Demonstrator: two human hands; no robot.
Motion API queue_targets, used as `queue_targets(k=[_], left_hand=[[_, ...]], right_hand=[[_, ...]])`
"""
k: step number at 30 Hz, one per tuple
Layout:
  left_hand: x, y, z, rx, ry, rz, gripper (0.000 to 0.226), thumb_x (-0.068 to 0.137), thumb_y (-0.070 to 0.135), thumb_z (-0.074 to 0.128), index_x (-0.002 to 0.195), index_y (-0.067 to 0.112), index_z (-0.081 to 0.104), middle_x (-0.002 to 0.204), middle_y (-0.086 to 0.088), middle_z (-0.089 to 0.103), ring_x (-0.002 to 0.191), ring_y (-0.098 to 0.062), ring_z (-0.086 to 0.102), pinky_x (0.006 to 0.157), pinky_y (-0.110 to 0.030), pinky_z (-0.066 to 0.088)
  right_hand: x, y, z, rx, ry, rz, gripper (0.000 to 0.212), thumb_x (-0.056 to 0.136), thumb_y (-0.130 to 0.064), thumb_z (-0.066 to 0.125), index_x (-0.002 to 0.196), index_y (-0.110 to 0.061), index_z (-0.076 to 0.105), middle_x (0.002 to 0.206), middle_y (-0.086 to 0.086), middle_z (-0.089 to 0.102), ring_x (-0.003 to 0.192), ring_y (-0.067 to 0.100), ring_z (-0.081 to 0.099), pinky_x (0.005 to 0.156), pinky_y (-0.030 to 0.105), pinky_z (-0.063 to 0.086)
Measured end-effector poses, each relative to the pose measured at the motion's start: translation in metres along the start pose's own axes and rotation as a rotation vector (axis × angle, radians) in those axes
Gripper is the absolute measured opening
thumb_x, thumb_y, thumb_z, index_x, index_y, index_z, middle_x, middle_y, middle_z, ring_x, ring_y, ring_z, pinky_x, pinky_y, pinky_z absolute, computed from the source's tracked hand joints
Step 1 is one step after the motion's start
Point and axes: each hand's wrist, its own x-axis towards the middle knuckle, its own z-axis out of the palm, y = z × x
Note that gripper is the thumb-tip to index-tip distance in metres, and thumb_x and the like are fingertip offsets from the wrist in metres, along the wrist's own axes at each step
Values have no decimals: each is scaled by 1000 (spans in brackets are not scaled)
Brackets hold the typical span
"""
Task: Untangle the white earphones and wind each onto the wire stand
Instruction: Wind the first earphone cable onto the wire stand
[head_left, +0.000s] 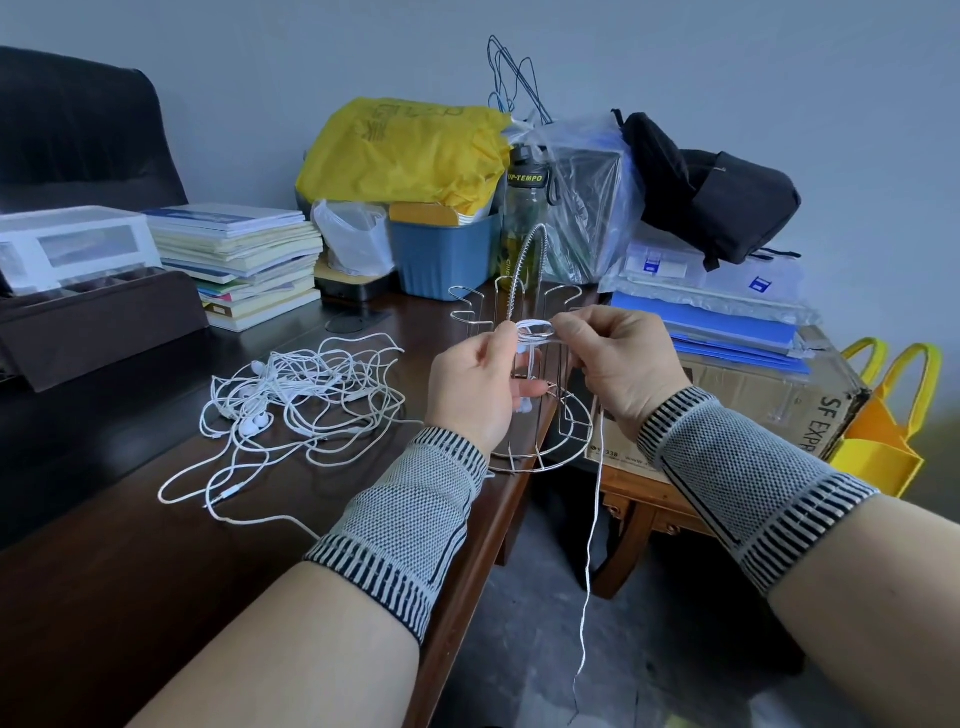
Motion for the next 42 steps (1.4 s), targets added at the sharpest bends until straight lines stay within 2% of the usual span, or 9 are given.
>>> queue_targets(k=[4, 8, 13, 20, 26, 29, 31, 35, 42], left_hand=[[2, -1, 0, 120, 23, 59, 25, 102, 32, 45, 86, 26, 63, 97, 2, 70, 57, -9, 70, 44, -16, 48], [4, -4, 0, 203, 33, 120, 26, 101, 29, 49, 80, 31, 62, 85, 6, 70, 57, -10, 70, 55, -29, 57], [4, -5, -1, 216, 52, 118, 24, 97, 21, 56, 75, 23, 65, 69, 9, 68, 54, -9, 69, 42, -17, 45], [1, -2, -1, 221, 45, 93, 26, 99, 24, 52, 75, 22, 64, 76, 7, 68, 58, -11, 71, 62, -43, 59], [-2, -5, -1, 174, 9, 125, 24, 102, 28, 46, 121, 35, 60, 95, 12, 66, 59, -9, 70, 59, -29, 59], [-1, -6, -2, 174, -15, 145, 26, 103, 30, 44, 112, 51, 55, 92, 12, 65, 60, -13, 71, 68, -39, 61], [-2, -5, -3, 212, -21, 159, 28, 103, 31, 43, 103, 55, 55, 93, 10, 66, 60, -12, 71, 67, -37, 61], [2, -3, -4, 275, -18, 160, 22, 104, 28, 42, 102, 38, 62, 92, 3, 68, 57, -9, 70, 52, -21, 53], [10, -11, -5, 355, 9, 170, 17, 101, 28, 48, 90, 33, 60, 87, 5, 70, 58, -10, 71, 67, -33, 58]], right_hand=[[1, 0, 6, -45, 48, -28, 29, 93, -22, 62, 64, -21, 63, 39, -14, 50, 38, -1, 40, 44, 17, 36], [2, 0, 9, -132, 100, -53, 32, 92, -24, 62, 60, -19, 61, 45, -7, 48, 38, 3, 36, 42, 15, 34], [4, 1, 12, -70, 124, 36, 37, 90, -26, 64, 55, -17, 59, 49, -1, 50, 44, 12, 43, 49, 25, 39], [4, 2, 15, 149, 105, 227, 33, 87, -27, 68, 56, -16, 61, 42, -7, 49, 46, 15, 43, 49, 32, 37], [3, 0, 14, 190, 76, 261, 27, 88, -23, 67, 64, -12, 63, 42, -8, 50, 43, 12, 43, 45, 26, 36], [1, -3, 13, 241, 62, 301, 26, 90, -20, 66, 66, -10, 61, 41, -7, 48, 39, 10, 40, 39, 24, 32], [1, -2, 13, 258, 56, 321, 26, 89, -21, 67, 66, -10, 61, 44, -3, 47, 40, 12, 37, 41, 27, 29], [3, 1, 13, 271, 52, 341, 24, 89, -21, 67, 67, -9, 62, 46, -1, 45, 41, 14, 34, 41, 26, 26], [2, 7, 15, 259, 46, 334, 28, 88, -23, 66, 64, -12, 61, 47, -1, 44, 42, 15, 35, 41, 25, 28]])
